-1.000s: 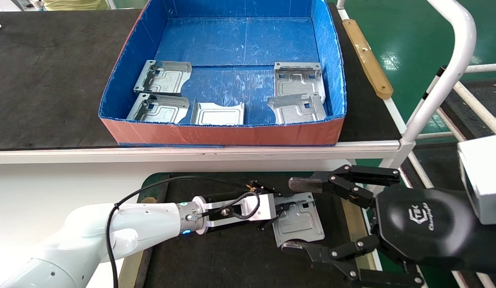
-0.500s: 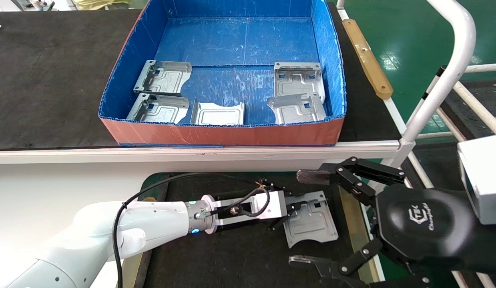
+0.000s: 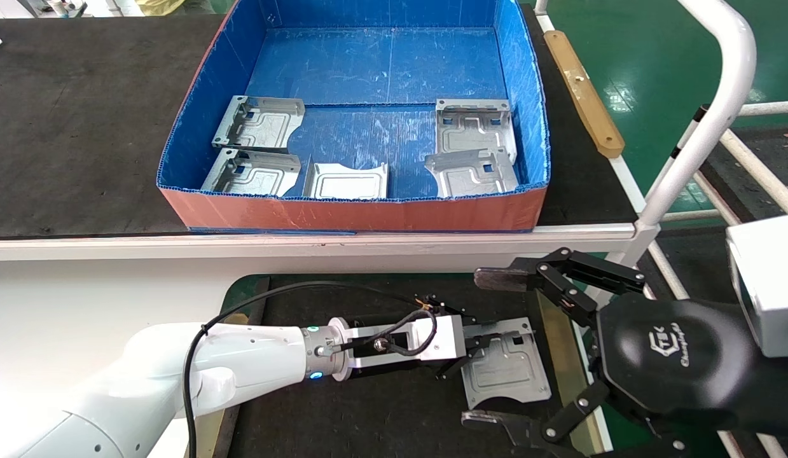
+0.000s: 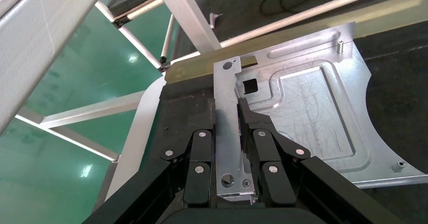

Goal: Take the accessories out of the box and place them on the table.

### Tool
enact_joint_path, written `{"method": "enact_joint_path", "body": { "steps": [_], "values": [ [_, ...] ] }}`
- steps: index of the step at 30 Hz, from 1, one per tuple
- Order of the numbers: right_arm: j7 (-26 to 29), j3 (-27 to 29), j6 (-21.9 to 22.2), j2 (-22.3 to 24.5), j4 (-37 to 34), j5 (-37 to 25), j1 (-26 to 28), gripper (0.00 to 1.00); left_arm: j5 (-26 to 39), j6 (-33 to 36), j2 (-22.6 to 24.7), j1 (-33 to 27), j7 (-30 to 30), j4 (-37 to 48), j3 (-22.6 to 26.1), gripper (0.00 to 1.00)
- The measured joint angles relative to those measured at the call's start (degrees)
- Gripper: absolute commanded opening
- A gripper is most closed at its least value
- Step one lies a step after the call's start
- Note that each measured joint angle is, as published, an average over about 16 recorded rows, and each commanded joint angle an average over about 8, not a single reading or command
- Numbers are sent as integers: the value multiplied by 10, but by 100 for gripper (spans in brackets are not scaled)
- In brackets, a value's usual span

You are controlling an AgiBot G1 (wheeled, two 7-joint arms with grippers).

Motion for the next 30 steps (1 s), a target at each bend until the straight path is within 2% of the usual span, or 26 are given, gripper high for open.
{"method": "enact_joint_path", "body": {
  "steps": [2,30],
  "values": [
    [0,0,0,0,0,0,0,100,-3,0,0,0,0,-1,3,100],
    [0,0,0,0,0,0,0,100,-1,0,0,0,0,-1,1,100]
  ]
}}
